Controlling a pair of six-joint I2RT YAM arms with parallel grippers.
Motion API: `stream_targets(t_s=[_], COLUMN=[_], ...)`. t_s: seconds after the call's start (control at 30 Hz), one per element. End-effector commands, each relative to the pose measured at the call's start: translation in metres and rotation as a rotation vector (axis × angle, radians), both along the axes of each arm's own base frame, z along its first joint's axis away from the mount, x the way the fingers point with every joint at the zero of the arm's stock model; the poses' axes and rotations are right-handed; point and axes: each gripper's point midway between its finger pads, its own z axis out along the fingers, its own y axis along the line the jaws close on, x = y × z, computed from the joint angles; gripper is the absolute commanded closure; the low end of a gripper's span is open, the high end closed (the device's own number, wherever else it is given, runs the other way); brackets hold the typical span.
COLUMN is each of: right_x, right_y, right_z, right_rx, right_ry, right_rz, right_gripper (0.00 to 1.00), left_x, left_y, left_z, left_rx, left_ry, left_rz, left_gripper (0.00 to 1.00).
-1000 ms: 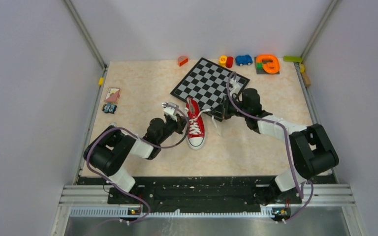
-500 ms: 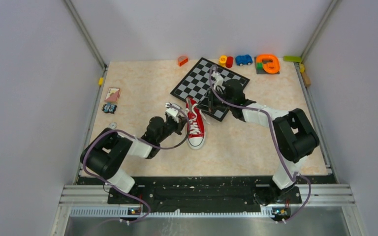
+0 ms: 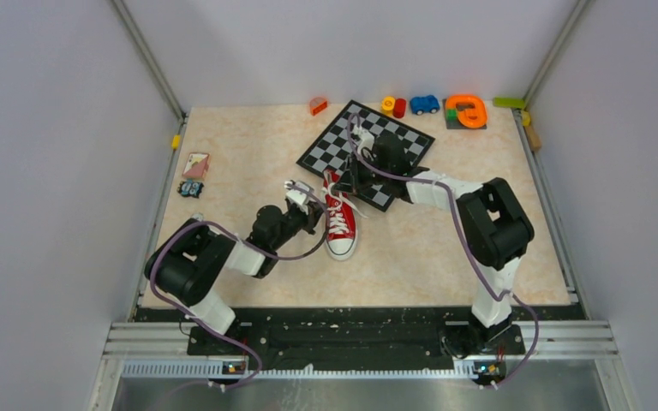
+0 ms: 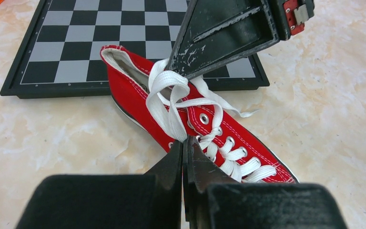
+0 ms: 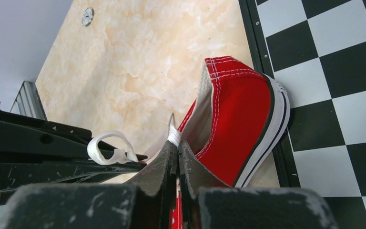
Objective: Tie the shoes
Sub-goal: Wrap the shoelace around the shoelace.
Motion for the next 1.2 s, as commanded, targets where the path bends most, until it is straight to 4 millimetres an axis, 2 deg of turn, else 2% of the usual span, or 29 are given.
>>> stream_targets(t_s=[0.0,0.17,0.3,0.43,0.57,0.73,0.87,1.17], right_x=[0.013,0.012,0.006,0.0,-0.004,-0.003,-0.004,-0.011], right_y=[0.012,0.014,0.01,0.007,0.007,0.005,-0.001,-0.01], right_z=[0.015,0.01,0.009,-0.002,-0.002,0.007,0.014,0.005], right_rx=[0.0,-0.034,-0.042,-0.054,-0.037,-0.039,-0.062,-0.163], right_ry=[-0.052,-0.016,-0.004,0.016,0.024,0.017,-0.007,-0.042], right_rz=[0.007,0.02,0.022,0.025,0.03,0.009,-0.005,-0.025], right_gripper=[0.96,0.81,0.78,0.75,0.64,0.63,0.57,0.57], left_x=[0.004,0.003,0.004,0.005,0.004,0.004,0.003,0.003], left_y=[0.005,0.004,0.004,0.007,0.006,0.006,0.006,0.005], left_z=[0.008,0.009,0.01,0.01,0.01,0.012,0.012,0.013], left_rx=[-0.042,-0.062,-0.066,-0.061,-0.058,-0.059,-0.056,-0.055], left_ry=[-0.024,-0.023,-0.023,-0.019,-0.014,-0.015,-0.015,-0.008], left_rz=[0.015,0.006,0.006,0.015,0.01,0.008,0.006,0.004], left_gripper=[1.0,1.0,1.0,1.0,1.0,1.0,1.0,1.0])
